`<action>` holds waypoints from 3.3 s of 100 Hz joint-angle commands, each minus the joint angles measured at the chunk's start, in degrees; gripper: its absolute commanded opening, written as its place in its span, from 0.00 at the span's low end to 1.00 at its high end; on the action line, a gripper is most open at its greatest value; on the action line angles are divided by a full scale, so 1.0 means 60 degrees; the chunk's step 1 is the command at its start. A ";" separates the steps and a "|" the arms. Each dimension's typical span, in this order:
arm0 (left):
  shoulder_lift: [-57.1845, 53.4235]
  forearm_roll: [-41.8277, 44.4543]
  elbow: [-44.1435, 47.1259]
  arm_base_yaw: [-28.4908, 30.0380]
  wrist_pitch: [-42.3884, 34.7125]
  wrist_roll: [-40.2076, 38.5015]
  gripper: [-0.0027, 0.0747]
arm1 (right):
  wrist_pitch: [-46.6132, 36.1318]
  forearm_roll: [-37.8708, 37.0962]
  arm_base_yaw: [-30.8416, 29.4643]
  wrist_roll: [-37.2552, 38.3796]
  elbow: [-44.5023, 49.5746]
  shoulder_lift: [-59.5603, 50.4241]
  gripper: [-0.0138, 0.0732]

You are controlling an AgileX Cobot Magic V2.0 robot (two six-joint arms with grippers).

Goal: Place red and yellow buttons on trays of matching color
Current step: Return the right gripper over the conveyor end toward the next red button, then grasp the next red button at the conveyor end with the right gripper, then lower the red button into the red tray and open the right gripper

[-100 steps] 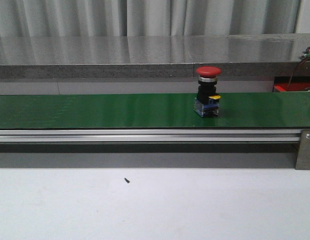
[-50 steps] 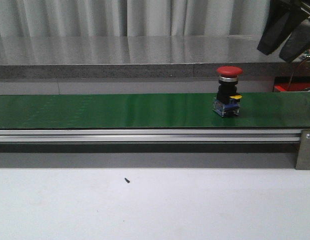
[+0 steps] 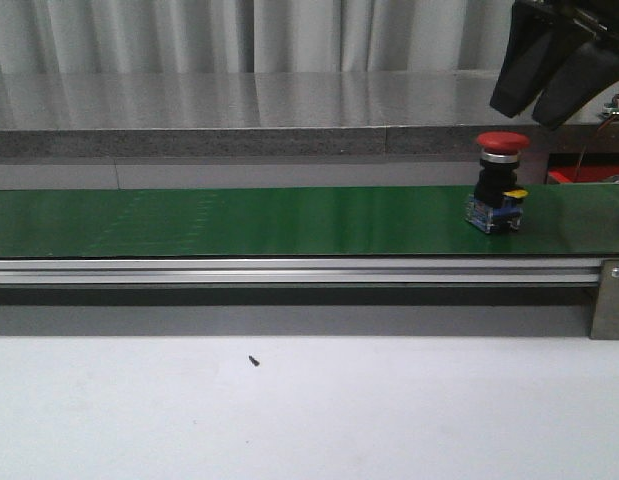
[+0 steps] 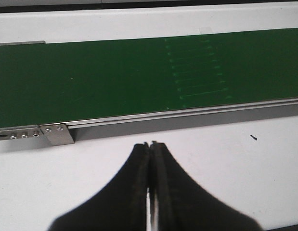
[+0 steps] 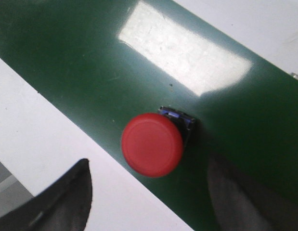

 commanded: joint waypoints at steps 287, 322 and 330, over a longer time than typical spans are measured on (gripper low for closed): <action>-0.0018 -0.0319 -0.0252 -0.0072 -0.0580 -0.0005 0.01 | -0.3721 -0.1913 -0.3517 0.3026 -0.3448 0.3479 0.65; -0.0018 -0.0319 -0.0252 -0.0072 -0.0580 -0.0005 0.01 | -0.3715 -0.1892 -0.3517 0.3026 -0.3448 0.3014 0.77; -0.0018 -0.0319 -0.0252 -0.0072 -0.0580 -0.0005 0.01 | -0.3624 -0.1892 -0.3517 0.3026 -0.3440 0.2673 0.77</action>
